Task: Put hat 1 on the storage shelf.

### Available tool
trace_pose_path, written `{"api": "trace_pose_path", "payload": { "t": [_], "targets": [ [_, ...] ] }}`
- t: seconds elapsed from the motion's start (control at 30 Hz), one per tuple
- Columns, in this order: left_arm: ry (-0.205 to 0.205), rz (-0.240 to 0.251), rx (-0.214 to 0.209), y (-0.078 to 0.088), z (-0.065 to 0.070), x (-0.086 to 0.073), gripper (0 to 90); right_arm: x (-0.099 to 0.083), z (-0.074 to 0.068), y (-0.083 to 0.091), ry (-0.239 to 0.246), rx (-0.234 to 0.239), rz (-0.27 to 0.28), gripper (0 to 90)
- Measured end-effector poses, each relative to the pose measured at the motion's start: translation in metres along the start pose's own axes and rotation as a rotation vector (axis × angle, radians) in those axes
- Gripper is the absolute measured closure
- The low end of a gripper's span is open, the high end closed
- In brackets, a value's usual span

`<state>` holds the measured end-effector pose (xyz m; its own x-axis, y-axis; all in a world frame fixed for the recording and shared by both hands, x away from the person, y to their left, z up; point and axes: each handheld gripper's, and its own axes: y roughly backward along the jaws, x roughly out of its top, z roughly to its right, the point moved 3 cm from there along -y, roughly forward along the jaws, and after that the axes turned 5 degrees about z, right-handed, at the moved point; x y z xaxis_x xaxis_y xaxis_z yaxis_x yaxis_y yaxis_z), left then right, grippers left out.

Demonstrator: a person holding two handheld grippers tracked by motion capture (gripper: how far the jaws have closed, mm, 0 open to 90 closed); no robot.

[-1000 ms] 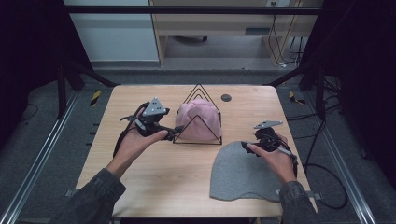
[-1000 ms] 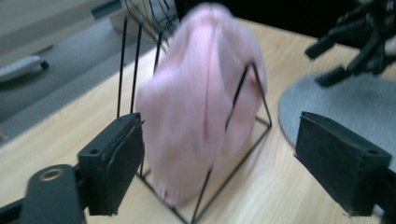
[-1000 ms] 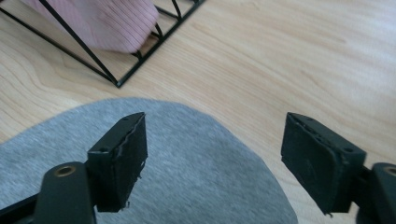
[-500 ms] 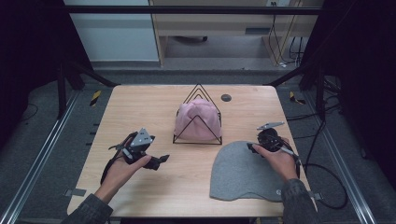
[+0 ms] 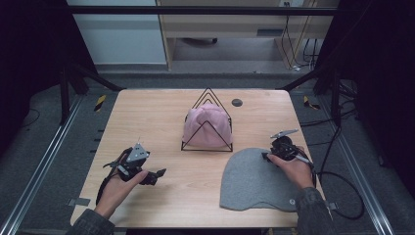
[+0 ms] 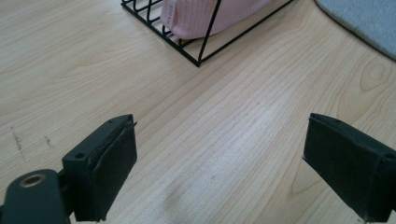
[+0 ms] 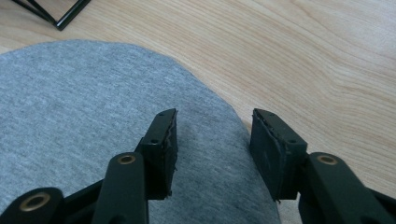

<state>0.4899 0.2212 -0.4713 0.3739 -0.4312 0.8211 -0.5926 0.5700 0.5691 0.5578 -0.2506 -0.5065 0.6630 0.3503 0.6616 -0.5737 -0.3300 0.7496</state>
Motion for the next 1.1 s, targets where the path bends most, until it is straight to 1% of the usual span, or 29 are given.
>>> {"api": "trace_pose_path", "payload": {
  "t": [0.17, 0.2, 0.23, 0.27, 0.3, 0.37, 0.5, 0.57, 0.67, 0.73, 0.77, 0.8, 0.87, 1.0, 1.03, 1.07, 1.1],
  "targets": [
    [0.009, -0.004, 0.007, 0.001, -0.004, -0.002, 9.4, -0.001, 0.000, 0.000, 0.010, 0.000, -0.011, 58.3],
    [0.011, -0.003, 0.008, 0.001, -0.005, -0.002, 9.4, -0.001, -0.001, 0.000, 0.010, 0.002, -0.012, 60.8],
    [0.011, -0.003, 0.008, 0.001, -0.005, -0.002, 9.4, -0.001, -0.001, 0.000, 0.010, 0.002, -0.012, 60.8],
    [0.011, -0.003, 0.010, 0.001, -0.006, -0.002, 9.4, -0.001, -0.001, 0.000, 0.011, 0.006, -0.013, 63.3],
    [0.008, -0.006, 0.013, 0.001, -0.006, -0.003, 9.5, -0.002, -0.002, 0.001, 0.022, 0.017, -0.018, 68.6],
    [0.007, -0.009, 0.015, 0.000, -0.006, -0.003, 9.5, -0.002, -0.003, 0.001, 0.033, 0.018, -0.021, 71.7],
    [0.005, -0.009, 0.016, 0.000, -0.006, -0.003, 9.5, -0.003, -0.006, 0.002, 0.049, 0.039, -0.023, 83.3],
    [0.004, -0.011, 0.014, 0.000, -0.006, -0.003, 9.5, -0.003, -0.006, 0.002, 0.052, 0.044, -0.019, 84.5],
    [0.004, -0.013, 0.009, -0.001, -0.006, -0.003, 9.6, -0.002, -0.010, 0.008, 0.060, 0.055, 0.009, 85.4],
    [0.006, -0.015, 0.004, -0.001, -0.006, -0.004, 9.5, 0.000, -0.015, 0.017, 0.080, 0.067, 0.047, 85.5],
    [0.006, -0.015, 0.004, -0.001, -0.006, -0.004, 9.5, 0.000, -0.015, 0.017, 0.080, 0.067, 0.047, 85.5],
    [0.012, -0.016, -0.003, -0.002, -0.006, -0.004, 9.5, 0.003, -0.022, 0.027, 0.104, 0.076, 0.085, 85.5],
    [0.018, -0.016, -0.011, -0.002, -0.005, -0.004, 9.5, 0.006, -0.029, 0.037, 0.130, 0.088, 0.110, 85.6],
    [0.018, -0.017, -0.016, -0.002, -0.005, -0.004, 9.5, 0.012, -0.050, 0.058, 0.190, 0.122, 0.178, 85.7],
    [0.018, -0.016, -0.019, -0.003, -0.004, -0.004, 9.5, 0.012, -0.050, 0.058, 0.190, 0.122, 0.178, 85.7],
    [0.019, -0.017, -0.030, -0.003, -0.003, -0.004, 9.5, 0.015, -0.058, 0.066, 0.217, 0.130, 0.197, 85.7],
    [0.017, -0.018, -0.035, -0.004, -0.003, -0.004, 9.4, 0.018, -0.063, 0.070, 0.225, 0.137, 0.206, 85.8]
  ]
}}
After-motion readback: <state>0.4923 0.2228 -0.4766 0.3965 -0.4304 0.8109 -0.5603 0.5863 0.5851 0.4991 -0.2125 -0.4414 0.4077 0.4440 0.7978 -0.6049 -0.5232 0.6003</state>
